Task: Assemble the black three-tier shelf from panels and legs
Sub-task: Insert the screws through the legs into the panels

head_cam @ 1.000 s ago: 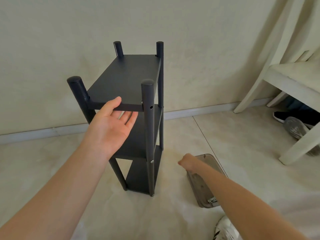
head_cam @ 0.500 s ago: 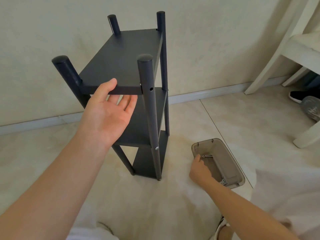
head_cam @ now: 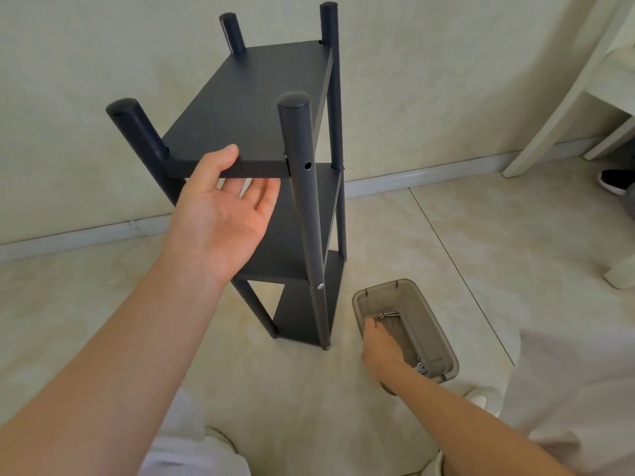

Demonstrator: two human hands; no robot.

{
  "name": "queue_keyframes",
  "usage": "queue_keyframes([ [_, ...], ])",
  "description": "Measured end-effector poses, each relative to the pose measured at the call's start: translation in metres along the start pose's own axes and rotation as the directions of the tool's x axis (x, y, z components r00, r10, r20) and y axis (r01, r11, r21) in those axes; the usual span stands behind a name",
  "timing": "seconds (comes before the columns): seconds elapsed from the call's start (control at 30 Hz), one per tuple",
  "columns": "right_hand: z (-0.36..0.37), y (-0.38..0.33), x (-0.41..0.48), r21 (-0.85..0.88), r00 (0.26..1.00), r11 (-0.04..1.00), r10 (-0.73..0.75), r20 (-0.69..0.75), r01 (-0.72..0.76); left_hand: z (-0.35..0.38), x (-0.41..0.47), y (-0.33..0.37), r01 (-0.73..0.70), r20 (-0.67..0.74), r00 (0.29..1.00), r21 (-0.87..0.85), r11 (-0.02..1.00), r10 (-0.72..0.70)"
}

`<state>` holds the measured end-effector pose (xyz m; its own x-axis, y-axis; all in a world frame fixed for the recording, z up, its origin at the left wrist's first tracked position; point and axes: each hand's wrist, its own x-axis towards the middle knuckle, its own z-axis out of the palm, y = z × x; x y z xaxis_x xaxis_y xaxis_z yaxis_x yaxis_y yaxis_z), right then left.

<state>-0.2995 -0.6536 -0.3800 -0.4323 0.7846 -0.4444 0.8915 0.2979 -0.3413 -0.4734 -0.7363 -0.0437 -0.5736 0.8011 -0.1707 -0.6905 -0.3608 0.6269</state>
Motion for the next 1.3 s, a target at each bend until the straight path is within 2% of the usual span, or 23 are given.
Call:
queue_keyframes([
  [0.37, 0.019, -0.017, -0.005, 0.148, 0.978, 0.977, -0.173, 0.117, 0.155, 0.003, -0.001, -0.001, 0.002, -0.003, 1.000, -0.023, 1.000, -0.002],
  [0.53, 0.008, 0.002, 0.014, 0.207, 0.992, 0.977, -0.072, 0.102, 0.049, 0.003, -0.002, -0.001, 0.001, 0.010, 1.000, -0.042, 0.999, 0.000],
  [0.67, -0.003, 0.025, 0.032, 0.098, 0.989, 0.995, 0.010, 0.151, -0.025, 0.003, -0.003, 0.000, -0.022, -0.004, 1.000, -0.037, 0.999, 0.022],
  [0.77, -0.003, 0.034, 0.042, -0.015, 0.968, 0.999, 0.038, 0.248, -0.036, 0.004, -0.003, -0.001, -0.041, 0.004, 0.999, -0.035, 0.999, 0.041],
  [0.87, 0.003, 0.034, 0.051, -0.047, 0.953, 0.999, 0.021, 0.301, -0.007, 0.003, -0.002, -0.003, -0.046, 0.035, 0.998, -0.007, 0.999, 0.046],
  [1.07, 0.021, 0.033, 0.068, -0.038, 0.968, 0.998, -0.036, 0.250, 0.047, 0.000, 0.002, -0.005, -0.037, 0.085, 0.996, -0.003, 0.999, 0.037],
  [1.3, 0.037, 0.033, 0.075, -0.165, 0.985, 0.986, -0.009, 0.173, 0.038, 0.005, 0.003, -0.008, -0.050, 0.078, 0.996, -0.025, 0.998, 0.052],
])
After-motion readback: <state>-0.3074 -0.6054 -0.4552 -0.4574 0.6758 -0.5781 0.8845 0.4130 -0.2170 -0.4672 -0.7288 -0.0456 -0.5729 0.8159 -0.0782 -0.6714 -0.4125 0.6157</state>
